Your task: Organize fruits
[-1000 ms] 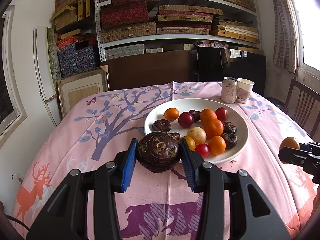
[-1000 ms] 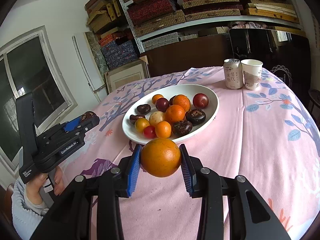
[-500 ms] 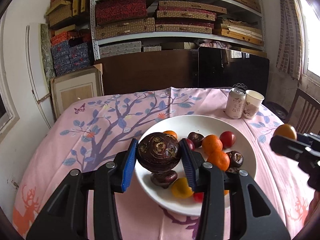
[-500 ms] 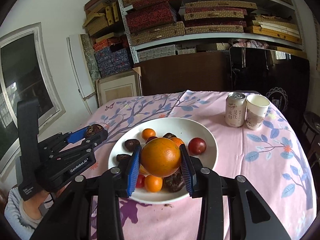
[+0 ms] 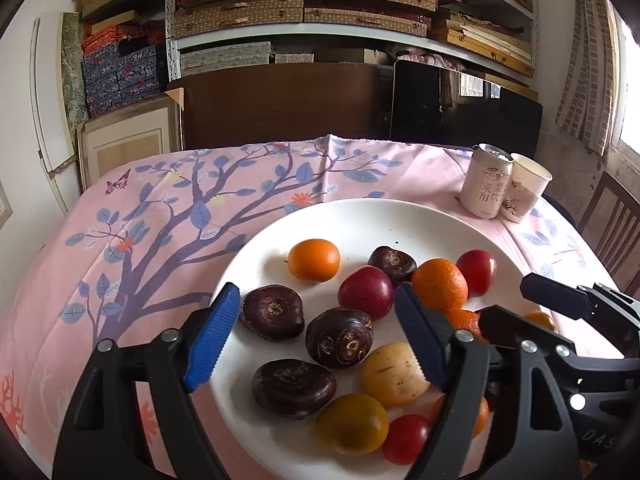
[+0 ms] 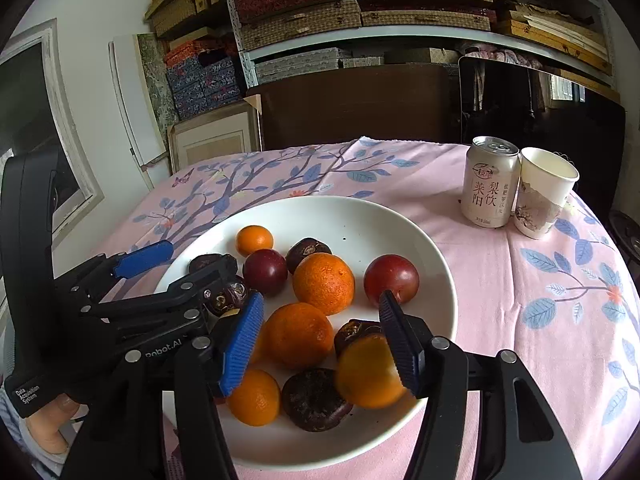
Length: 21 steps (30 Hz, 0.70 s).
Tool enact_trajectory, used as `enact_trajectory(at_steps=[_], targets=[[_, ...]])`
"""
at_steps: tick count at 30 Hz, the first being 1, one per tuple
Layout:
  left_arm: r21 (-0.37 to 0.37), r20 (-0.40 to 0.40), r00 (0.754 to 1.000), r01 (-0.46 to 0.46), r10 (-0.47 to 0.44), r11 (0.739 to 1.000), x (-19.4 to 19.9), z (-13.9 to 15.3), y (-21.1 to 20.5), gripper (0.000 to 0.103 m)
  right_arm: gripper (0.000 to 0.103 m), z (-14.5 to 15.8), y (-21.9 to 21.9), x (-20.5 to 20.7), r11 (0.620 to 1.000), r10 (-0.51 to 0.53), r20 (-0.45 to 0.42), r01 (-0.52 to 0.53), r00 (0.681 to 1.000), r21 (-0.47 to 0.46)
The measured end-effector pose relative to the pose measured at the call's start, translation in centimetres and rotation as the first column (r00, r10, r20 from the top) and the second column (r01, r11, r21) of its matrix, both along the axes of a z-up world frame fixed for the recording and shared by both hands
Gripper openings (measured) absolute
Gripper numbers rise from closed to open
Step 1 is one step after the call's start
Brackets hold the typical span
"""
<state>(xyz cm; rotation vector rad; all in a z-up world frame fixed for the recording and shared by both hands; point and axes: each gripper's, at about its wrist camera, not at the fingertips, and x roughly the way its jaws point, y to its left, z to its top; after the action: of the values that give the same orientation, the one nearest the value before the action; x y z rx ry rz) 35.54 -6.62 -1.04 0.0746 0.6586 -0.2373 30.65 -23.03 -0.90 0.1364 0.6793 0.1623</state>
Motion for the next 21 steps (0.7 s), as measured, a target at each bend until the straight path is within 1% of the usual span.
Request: enact_trajectory(at_steps=[1, 3, 6, 8, 11, 14, 16, 18, 19, 20, 21], targets=[[0.0, 0.005, 1.0, -0.004, 0.004, 1.0, -0.1, 0.1, 0.1, 0.083, 0.061, 0.2, 0.0, -0.1, 1.0, 0.001, 0.003, -0.001, 1.0, 0.006], [0.006, 0.019, 1.0, -0.014, 0.014, 1.0, -0.3, 0.6, 0.4, 0.09, 0.061, 0.9, -0.1, -0.6, 1.0, -0.006, 0.022, 0.006, 1.0, 0.012], [0.021, 0.04, 0.999, -0.03, 0.029, 0.999, -1.1, 1.3, 0.8, 0.095, 0.062, 2.4, -0.4, -1.8, 0.999, -0.019, 0.057, 0.017, 0.998, 0.035], [0.028, 0.053, 0.998, -0.04, 0.039, 0.999, -2.1, 1.9, 1.2, 0.096, 0.071, 3.3, -0.9, -3.1, 0.997, -0.04, 0.078, 0.034, 0.996, 0.067], [0.024, 0.067, 0.997, -0.044, 0.042, 0.999, -4.0, 2.6, 1.7, 0.098, 0.078, 4.1, -1.4, -5.1, 0.994, -0.061, 0.094, 0.052, 0.994, 0.099], [0.001, 0.055, 0.998, -0.027, 0.027, 1.0, -6.7, 2.3, 2.3, 0.098, 0.086, 3.8, -1.6, -7.2, 0.992, -0.081, 0.097, 0.071, 0.992, 0.102], [-0.004, 0.042, 0.999, -0.013, 0.013, 1.0, -8.5, 1.5, 2.6, 0.098, 0.087, 3.0, -1.6, -8.7, 0.991, -0.097, 0.096, 0.088, 0.991, 0.098], [0.019, 0.042, 0.999, -0.014, 0.013, 1.0, -10.2, 0.9, 2.6, 0.098, 0.088, 2.0, -1.7, -10.2, 0.991, -0.116, 0.087, 0.109, 0.989, 0.083], [0.035, 0.047, 0.999, -0.02, 0.018, 0.999, -11.1, 0.7, 2.5, 0.098, 0.092, 1.5, -1.7, -11.1, 0.99, -0.134, 0.084, 0.128, 0.987, 0.066], [0.047, 0.055, 0.998, -0.021, 0.019, 0.999, -11.9, 0.6, 2.4, 0.098, 0.1, 1.1, -1.7, -11.9, 0.988, -0.151, 0.086, 0.147, 0.985, 0.049], [0.061, 0.066, 0.998, -0.02, 0.016, 0.998, -12.8, 0.6, 2.2, 0.098, 0.1, 0.7, -1.7, -12.8, 0.986, -0.163, 0.094, 0.161, 0.982, 0.034]])
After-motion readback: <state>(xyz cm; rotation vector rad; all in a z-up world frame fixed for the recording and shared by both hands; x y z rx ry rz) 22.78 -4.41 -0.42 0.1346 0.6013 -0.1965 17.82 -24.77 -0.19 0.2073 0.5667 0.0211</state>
